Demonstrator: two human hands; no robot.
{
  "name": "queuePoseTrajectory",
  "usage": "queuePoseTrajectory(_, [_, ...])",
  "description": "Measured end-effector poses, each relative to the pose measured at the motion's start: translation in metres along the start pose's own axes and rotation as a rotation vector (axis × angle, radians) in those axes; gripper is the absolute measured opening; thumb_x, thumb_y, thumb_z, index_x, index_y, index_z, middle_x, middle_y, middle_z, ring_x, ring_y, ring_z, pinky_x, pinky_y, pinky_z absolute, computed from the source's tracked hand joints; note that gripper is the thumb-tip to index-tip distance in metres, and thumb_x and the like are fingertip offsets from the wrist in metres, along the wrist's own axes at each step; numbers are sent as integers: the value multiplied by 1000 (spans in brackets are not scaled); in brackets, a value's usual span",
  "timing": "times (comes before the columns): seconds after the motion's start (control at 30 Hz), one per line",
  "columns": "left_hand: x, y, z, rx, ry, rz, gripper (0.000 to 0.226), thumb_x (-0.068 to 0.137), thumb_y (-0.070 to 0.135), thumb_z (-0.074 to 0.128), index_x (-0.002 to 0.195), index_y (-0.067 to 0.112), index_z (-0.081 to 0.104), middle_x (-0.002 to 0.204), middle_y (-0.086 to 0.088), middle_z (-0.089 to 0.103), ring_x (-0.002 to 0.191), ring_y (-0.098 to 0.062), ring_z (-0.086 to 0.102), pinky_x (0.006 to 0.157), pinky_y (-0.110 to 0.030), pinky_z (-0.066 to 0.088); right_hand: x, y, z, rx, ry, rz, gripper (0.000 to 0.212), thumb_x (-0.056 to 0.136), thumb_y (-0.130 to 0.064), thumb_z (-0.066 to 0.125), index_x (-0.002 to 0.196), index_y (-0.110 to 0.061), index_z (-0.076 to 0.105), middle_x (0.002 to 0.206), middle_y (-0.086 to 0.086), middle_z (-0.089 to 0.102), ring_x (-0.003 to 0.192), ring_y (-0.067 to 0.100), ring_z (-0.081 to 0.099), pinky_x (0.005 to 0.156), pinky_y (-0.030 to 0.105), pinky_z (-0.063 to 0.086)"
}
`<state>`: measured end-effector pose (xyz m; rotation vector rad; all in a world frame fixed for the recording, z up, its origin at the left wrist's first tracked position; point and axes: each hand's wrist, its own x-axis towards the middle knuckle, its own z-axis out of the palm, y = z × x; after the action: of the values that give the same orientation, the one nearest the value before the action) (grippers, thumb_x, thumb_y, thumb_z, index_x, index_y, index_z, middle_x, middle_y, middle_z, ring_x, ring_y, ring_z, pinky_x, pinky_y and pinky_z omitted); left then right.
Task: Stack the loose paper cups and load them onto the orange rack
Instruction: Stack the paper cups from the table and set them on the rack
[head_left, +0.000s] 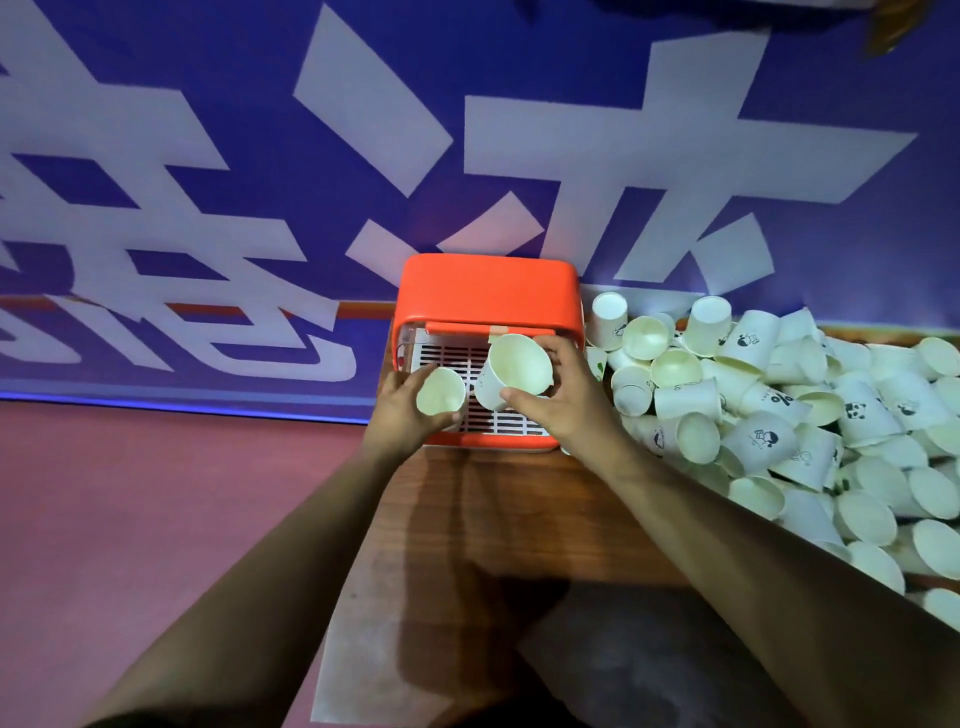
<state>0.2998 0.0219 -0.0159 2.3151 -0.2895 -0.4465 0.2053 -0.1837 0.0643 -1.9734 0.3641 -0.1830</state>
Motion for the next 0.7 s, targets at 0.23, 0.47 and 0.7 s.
queuePoseTrajectory(0.23, [-8, -16, -17, -292, -22, -34, 57, 92, 41, 65, 144, 28, 46, 141, -1, 50, 120, -11, 54, 105, -43, 47, 12, -1, 34, 14, -60, 6, 72, 63, -43, 82, 126, -32, 48, 130, -10, 54, 120, 12, 53, 100, 44, 47])
queuePoseTrajectory(0.47, [-22, -2, -40, -554, -32, -3, 38, 99, 38, 55, 134, 25, 59, 128, 15, 62, 112, 14, 55, 81, 0, 43, 16, 2, 62, -155, -181, -36, 74, 74, -28, 83, 137, -19, 44, 135, -3, 51, 122, 13, 49, 98, 21, 37])
queuePoseTrajectory(0.7, [-10, -12, -36, -420, -104, 70, 43, 94, 31, 65, 136, 29, 57, 130, 15, 61, 121, 1, 56, 98, -13, 45, 22, 11, 79, -288, -274, 60, 82, 76, -32, 81, 145, -22, 37, 136, 3, 55, 120, 20, 53, 94, 27, 42])
